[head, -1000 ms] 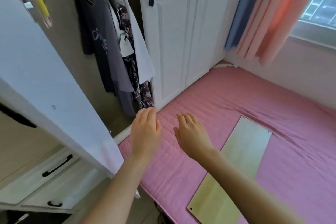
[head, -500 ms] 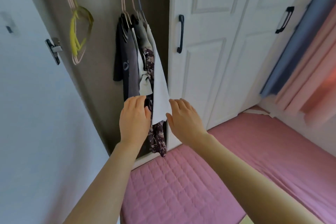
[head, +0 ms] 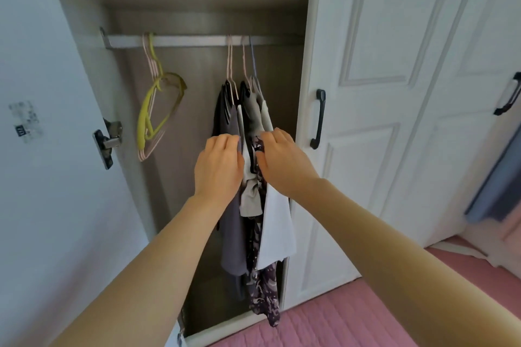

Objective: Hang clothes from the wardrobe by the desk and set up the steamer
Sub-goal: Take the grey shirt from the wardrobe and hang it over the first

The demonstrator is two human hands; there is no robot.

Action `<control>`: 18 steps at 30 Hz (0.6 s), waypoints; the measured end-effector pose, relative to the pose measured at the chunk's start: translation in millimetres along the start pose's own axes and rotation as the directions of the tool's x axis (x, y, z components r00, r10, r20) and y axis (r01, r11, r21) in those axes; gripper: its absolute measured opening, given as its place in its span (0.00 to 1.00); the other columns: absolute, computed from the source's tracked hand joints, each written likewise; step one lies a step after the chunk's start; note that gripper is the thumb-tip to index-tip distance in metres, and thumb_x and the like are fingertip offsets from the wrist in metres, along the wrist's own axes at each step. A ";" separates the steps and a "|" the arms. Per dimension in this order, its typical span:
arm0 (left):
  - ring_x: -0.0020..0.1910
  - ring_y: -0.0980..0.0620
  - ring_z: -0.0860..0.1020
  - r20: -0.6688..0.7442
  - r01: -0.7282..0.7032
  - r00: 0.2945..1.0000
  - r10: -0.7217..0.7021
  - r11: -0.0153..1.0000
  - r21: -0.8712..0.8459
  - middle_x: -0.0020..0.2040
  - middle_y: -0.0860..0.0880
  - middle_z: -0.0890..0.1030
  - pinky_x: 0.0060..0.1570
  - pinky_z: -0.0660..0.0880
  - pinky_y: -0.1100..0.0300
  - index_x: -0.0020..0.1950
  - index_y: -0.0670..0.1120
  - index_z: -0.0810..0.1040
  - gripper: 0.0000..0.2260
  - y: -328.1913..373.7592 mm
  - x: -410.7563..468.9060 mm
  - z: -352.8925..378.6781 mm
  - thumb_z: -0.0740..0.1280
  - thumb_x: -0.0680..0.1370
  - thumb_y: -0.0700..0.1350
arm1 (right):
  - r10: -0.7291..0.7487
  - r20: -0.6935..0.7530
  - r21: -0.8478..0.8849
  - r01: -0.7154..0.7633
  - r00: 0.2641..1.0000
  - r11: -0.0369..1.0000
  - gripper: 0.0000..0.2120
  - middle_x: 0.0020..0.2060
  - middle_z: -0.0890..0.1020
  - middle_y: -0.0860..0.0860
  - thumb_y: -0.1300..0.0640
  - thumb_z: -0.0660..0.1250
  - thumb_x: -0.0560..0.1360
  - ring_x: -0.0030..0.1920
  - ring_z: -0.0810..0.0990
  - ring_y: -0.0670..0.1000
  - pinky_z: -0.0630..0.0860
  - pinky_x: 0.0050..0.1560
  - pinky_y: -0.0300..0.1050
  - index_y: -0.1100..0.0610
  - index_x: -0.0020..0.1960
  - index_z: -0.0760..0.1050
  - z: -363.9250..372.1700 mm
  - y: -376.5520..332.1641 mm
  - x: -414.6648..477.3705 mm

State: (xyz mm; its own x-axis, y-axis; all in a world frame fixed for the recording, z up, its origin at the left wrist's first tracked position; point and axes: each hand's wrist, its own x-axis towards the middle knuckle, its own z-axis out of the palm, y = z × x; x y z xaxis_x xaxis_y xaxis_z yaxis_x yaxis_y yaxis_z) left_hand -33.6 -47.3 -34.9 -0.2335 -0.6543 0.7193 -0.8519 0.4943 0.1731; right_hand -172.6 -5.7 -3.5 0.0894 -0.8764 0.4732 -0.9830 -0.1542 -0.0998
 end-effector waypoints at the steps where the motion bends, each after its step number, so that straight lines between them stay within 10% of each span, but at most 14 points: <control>1: 0.56 0.43 0.77 -0.006 -0.016 1.000 0.016 1.000 0.007 0.57 0.43 0.80 0.46 0.77 0.52 0.62 0.40 0.76 0.14 -1.5 9.5 2.5 0.67 0.77 0.41 | 0.033 -0.007 0.070 -0.032 0.999 0.997 0.16 0.62 0.72 0.57 0.56 0.56 0.80 0.61 0.71 0.57 0.71 0.60 0.52 0.61 0.65 0.68 0.7 1.0 10.0; 18: 0.57 0.48 0.74 0.098 0.075 0.992 -0.074 0.997 0.001 0.58 0.49 0.76 0.49 0.75 0.55 0.63 0.46 0.73 0.15 -29.0 50.5 38.6 0.64 0.78 0.50 | -0.078 -0.005 0.035 0.078 0.997 0.996 0.21 0.66 0.72 0.57 0.53 0.63 0.78 0.73 0.61 0.57 0.65 0.69 0.49 0.60 0.68 0.66 35.2 10.3 110.8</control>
State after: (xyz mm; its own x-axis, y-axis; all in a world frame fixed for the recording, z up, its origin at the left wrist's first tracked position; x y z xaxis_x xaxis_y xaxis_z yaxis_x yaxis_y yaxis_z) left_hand -38.8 -116.7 -29.6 -0.2143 -0.7420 0.6352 -0.8674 0.4436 0.2255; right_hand -167.2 -120.5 17.2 0.1648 -0.8596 0.4837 -0.9669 -0.2376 -0.0929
